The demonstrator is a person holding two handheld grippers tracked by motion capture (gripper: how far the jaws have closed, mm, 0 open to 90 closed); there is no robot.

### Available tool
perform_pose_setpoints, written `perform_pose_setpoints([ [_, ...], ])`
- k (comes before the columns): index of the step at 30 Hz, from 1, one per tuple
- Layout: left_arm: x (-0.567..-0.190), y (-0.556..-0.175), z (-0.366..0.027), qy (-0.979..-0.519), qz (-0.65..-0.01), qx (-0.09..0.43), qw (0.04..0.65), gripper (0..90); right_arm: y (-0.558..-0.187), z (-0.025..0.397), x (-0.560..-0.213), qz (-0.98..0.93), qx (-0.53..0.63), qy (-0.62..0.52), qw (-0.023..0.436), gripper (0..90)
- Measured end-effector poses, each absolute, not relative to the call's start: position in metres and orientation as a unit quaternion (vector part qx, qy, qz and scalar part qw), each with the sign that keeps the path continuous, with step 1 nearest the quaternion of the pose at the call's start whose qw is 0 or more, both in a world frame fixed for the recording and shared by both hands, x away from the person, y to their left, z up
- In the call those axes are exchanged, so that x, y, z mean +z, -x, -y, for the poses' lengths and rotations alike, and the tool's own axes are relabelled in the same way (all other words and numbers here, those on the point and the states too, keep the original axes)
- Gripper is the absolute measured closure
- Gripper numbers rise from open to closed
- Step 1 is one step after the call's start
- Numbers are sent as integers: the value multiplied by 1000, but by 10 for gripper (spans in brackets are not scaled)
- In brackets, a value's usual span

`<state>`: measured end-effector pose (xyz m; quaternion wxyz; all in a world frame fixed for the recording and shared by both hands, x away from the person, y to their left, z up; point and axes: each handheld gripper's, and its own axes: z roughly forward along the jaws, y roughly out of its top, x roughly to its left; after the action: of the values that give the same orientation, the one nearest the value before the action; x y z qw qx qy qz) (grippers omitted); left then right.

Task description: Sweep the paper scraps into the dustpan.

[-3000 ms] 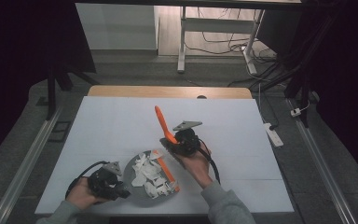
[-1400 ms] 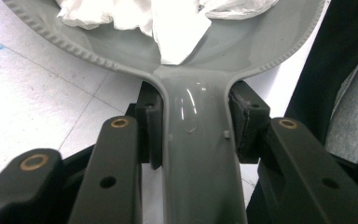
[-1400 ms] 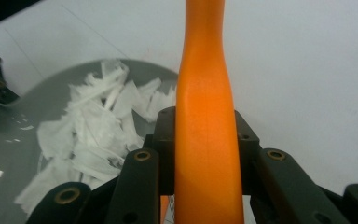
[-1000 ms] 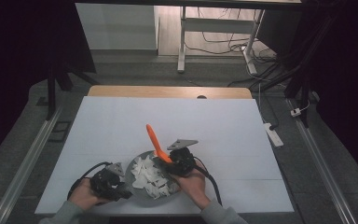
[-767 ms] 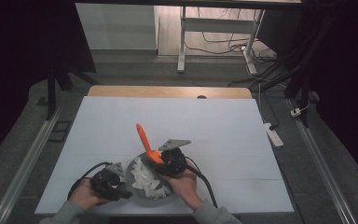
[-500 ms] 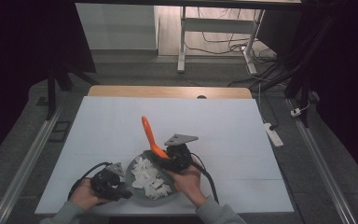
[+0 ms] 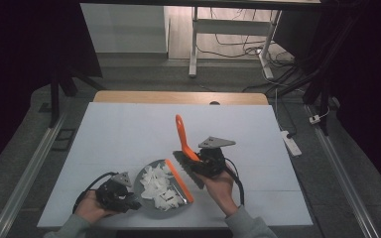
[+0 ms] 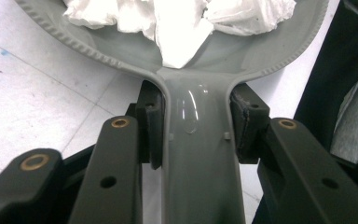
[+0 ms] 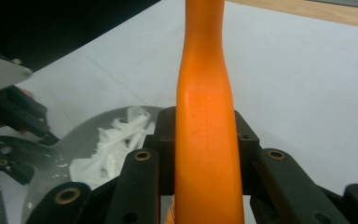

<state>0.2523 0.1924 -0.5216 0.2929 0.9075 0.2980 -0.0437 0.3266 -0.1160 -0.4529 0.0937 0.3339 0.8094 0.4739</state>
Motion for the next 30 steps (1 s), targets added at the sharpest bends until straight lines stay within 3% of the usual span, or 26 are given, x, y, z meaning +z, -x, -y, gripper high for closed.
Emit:
perform_pose_setpoints([
  [30, -512, -251, -199, -887, -332, 0, 320, 621, -322, 182, -460, -798, 466, -361, 124, 707],
])
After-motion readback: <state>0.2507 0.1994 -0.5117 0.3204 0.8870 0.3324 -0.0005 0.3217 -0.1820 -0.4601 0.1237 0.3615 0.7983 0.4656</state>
